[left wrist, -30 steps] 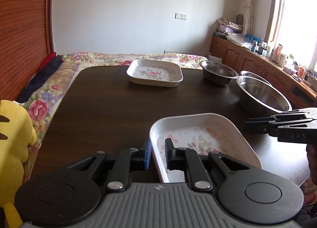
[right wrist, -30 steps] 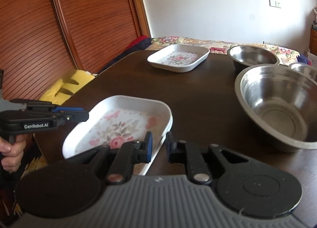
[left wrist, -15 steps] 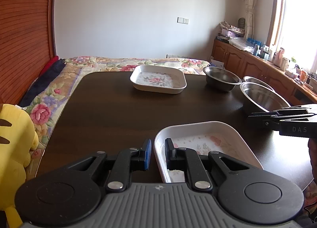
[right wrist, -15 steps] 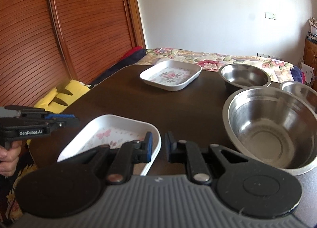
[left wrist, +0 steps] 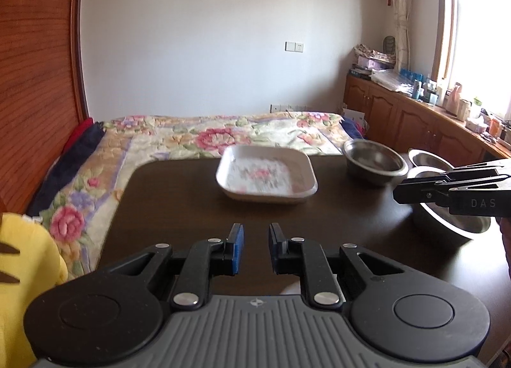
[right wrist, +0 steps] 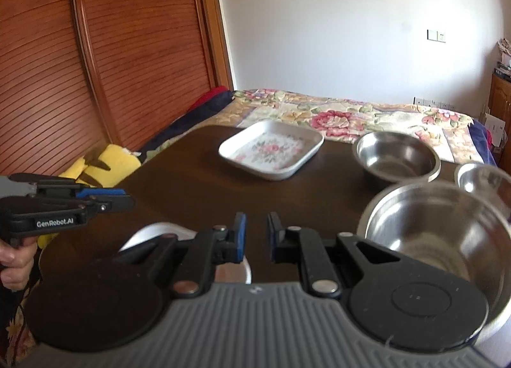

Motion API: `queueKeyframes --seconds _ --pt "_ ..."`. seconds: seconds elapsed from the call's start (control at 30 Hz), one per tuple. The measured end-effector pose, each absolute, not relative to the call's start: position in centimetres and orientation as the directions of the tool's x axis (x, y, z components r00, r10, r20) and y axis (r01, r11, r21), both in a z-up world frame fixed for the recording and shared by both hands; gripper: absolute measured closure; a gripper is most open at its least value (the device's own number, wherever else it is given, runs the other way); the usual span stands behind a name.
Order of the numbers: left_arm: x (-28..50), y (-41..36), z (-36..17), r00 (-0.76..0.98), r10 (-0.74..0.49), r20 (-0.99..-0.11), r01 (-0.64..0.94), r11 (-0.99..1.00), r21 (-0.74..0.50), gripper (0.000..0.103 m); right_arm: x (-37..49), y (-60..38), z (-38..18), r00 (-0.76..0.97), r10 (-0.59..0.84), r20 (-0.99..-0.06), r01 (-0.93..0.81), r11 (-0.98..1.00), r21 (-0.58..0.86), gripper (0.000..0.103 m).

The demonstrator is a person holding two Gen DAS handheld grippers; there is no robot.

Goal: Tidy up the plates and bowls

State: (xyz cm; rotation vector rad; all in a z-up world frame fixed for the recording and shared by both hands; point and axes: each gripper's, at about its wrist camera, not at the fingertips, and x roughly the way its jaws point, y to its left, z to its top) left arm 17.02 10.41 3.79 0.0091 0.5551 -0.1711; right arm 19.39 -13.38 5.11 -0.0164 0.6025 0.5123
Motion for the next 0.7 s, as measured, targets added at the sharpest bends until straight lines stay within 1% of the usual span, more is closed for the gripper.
queueKeyframes --seconds 0.23,0.33,0.4,0.43,0.57,0.7 --pt "20.4 11.0 4.7 0.847 -0.146 -0.511 0.158 0.987 -0.020 0.056 23.3 -11.6 6.6 0.711 0.444 -0.545 -0.463 0.879 0.112 0.087" --pt "21.7 11.2 4.6 0.846 -0.146 -0.512 0.159 0.987 -0.020 0.045 25.0 -10.7 6.7 0.712 0.432 -0.554 -0.458 0.883 0.101 0.084" --pt "22.6 11.5 4.5 0.843 -0.148 -0.517 0.159 0.987 -0.024 0.044 26.2 -10.2 6.5 0.711 0.420 -0.563 -0.448 0.889 0.098 0.057" --pt "23.0 11.6 4.4 0.841 -0.147 -0.520 0.157 0.987 -0.026 0.043 26.8 -10.0 6.3 0.711 0.415 -0.568 -0.441 0.892 0.099 0.054" --pt "24.6 12.2 3.9 0.835 -0.147 -0.531 0.148 0.988 -0.041 0.036 29.3 -9.0 5.7 0.701 0.387 -0.598 -0.421 0.903 0.091 0.052" --pt "26.3 12.8 3.8 0.826 -0.152 -0.543 0.144 0.988 -0.058 0.034 32.0 -7.7 4.8 0.690 0.342 -0.638 -0.399 0.915 0.059 0.051"
